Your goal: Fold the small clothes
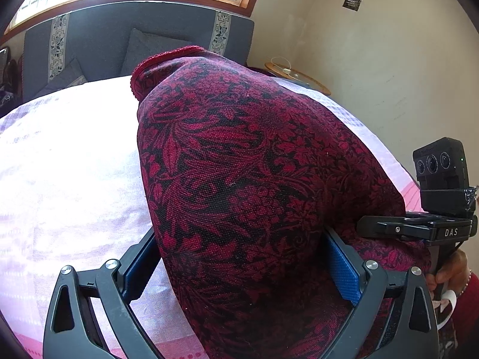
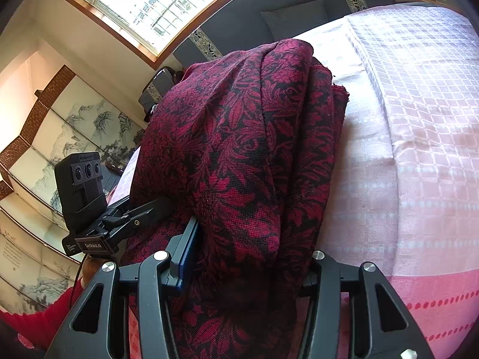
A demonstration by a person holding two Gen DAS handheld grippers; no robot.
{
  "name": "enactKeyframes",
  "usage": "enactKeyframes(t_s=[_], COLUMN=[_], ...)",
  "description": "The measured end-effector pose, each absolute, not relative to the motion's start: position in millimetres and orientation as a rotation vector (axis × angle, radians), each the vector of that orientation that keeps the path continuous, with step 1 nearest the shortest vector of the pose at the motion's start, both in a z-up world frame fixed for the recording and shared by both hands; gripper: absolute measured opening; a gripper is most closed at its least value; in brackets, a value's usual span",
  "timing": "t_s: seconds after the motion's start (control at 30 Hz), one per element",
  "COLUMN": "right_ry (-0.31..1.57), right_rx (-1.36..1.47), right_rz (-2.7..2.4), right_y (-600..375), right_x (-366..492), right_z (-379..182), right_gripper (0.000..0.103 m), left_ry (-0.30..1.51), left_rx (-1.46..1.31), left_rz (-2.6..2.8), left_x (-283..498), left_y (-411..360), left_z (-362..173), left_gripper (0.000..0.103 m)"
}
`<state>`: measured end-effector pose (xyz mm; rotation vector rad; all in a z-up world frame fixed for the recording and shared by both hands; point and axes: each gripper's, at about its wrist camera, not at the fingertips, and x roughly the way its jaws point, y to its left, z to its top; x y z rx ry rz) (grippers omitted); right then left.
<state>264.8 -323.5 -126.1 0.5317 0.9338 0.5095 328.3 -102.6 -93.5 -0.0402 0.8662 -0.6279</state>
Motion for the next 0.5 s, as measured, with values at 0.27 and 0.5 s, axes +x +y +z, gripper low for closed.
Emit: enactKeyframes(t_s=[0.27, 0.5], right_ry=[0.922, 0.908], right_rx=[0.506, 0.509], right_rz=[0.487, 0.479], right_y=[-319, -315], right_x=[261, 259], right_z=[-121, -116], right_gripper=[0.036, 0.033], left_ry=[0.805, 0.801], left_rx=[-0.011, -0.018], left_rz=[-0.587, -0.56], left_x=[310, 302], left_y=[-106, -98], left_z=[-84, -79], left_gripper=[0.076, 0.07])
